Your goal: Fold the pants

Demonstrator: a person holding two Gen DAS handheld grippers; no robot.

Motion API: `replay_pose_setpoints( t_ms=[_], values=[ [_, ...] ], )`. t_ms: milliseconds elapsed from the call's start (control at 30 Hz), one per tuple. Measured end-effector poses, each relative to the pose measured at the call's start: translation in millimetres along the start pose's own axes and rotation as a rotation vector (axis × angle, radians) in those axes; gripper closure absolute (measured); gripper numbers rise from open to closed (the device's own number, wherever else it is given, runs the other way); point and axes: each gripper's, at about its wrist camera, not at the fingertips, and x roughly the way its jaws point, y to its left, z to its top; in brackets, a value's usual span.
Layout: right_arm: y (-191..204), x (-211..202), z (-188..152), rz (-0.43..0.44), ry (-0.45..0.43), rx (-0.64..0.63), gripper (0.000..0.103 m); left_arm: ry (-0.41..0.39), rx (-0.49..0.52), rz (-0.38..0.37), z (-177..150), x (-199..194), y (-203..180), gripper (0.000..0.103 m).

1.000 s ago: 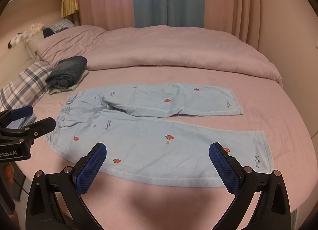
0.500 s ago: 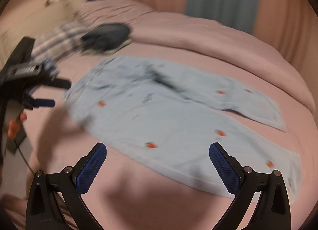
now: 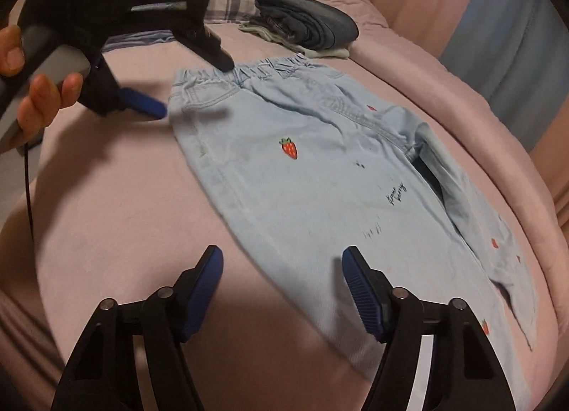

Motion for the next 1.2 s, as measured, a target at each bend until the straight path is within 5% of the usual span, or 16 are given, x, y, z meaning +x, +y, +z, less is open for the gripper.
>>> replay_pose_setpoints(
  t_ms=[100, 267, 367, 467, 567, 633, 667, 767, 867, 967, 1067, 1200],
  values=[
    [-2, 6, 7, 0.02, 0.001, 0.027, 0.065, -0.004, -0.022, 0.017, 8, 2, 7, 0.079],
    [-4, -1, 15, 0.051, -0.006, 0.056, 0.086, -0.057, 0.024, 0.014, 3, -18, 7, 0.09],
    [-6, -15, 17, 0.078, -0.025, 0.066, 0.087, -0.108, 0.093, 0.025, -3, -34, -3, 0.09],
    [-5, -10, 14, 0.137, -0.002, 0.093, 0.087, -0.107, 0.154, 0.112, -10, -32, -4, 0.09],
    [2, 5, 4, 0.151, 0.046, 0.099, 0.086, -0.062, 0.176, 0.192, -10, -25, 0, 0.082],
    [-2, 1, 7, 0.174, 0.043, 0.122, 0.074, -0.074, 0.222, 0.231, -11, -33, -4, 0.077],
    [-7, -3, 9, 0.204, 0.049, 0.15, 0.059, -0.086, 0.268, 0.251, -11, -40, -10, 0.073],
    [-32, -25, 13, 0.232, -0.014, 0.219, 0.051, -0.163, 0.392, 0.261, -12, -57, -34, 0.046],
    [-63, -35, 9, 0.147, -0.023, 0.287, 0.051, -0.171, 0.534, 0.225, -13, -46, -65, 0.024],
    [-88, -22, -6, 0.066, 0.05, 0.371, 0.051, -0.081, 0.615, 0.223, -16, -6, -73, 0.023],
    [-90, -13, -40, 0.074, 0.192, 0.387, 0.051, 0.101, 0.728, 0.363, -32, 44, -56, 0.026],
    [-86, -30, -74, 0.161, 0.226, 0.353, 0.05, 0.104, 0.942, 0.336, -52, 34, -52, 0.025]
  ],
)
